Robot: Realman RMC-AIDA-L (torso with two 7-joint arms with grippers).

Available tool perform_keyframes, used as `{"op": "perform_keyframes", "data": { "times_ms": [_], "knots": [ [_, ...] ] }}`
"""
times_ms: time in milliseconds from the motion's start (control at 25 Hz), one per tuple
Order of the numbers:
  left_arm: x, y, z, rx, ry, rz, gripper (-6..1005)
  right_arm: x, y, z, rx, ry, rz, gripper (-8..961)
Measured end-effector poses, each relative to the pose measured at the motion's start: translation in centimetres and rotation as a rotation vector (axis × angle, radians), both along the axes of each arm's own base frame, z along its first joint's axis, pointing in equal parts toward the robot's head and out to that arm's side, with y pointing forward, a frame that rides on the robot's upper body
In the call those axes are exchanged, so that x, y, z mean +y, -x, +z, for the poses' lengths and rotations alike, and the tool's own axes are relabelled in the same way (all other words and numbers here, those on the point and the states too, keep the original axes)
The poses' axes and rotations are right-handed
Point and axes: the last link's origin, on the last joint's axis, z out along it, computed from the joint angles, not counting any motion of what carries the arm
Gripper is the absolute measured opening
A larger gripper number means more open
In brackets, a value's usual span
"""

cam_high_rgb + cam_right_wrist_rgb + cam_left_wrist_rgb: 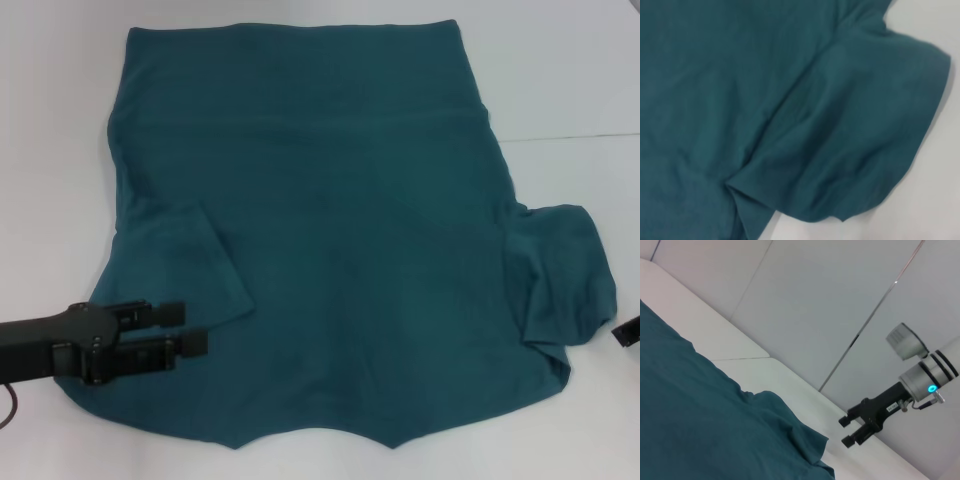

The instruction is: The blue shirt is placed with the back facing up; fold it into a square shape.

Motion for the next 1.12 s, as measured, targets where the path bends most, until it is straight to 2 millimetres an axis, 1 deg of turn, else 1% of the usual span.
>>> {"op": "perform_keyframes", "data": {
  "times_ms": [160,760,880,1120],
  "knots": [
    [0.0,0.0,-0.1,0.003,-0.002,0.003,751,0.5,-0.7,-1.0,-0.025,-0.003,-0.028,895],
    [0.2,0.1,0.0,0.003,-0.009,0.013,751,2.0,-1.6,-2.3,-0.039,-0.056,-0.029,891],
    [0.2,0.1,-0.1,0.003,-0.011,0.017,751,2.1,-1.6,-2.5,-0.038,-0.058,-0.026,733],
    [0.2,0.2,-0.2,-0.001,-0.006,0.023,751,2.2,-1.2,-2.9,-0.036,-0.035,-0.023,729]
  ]
}}
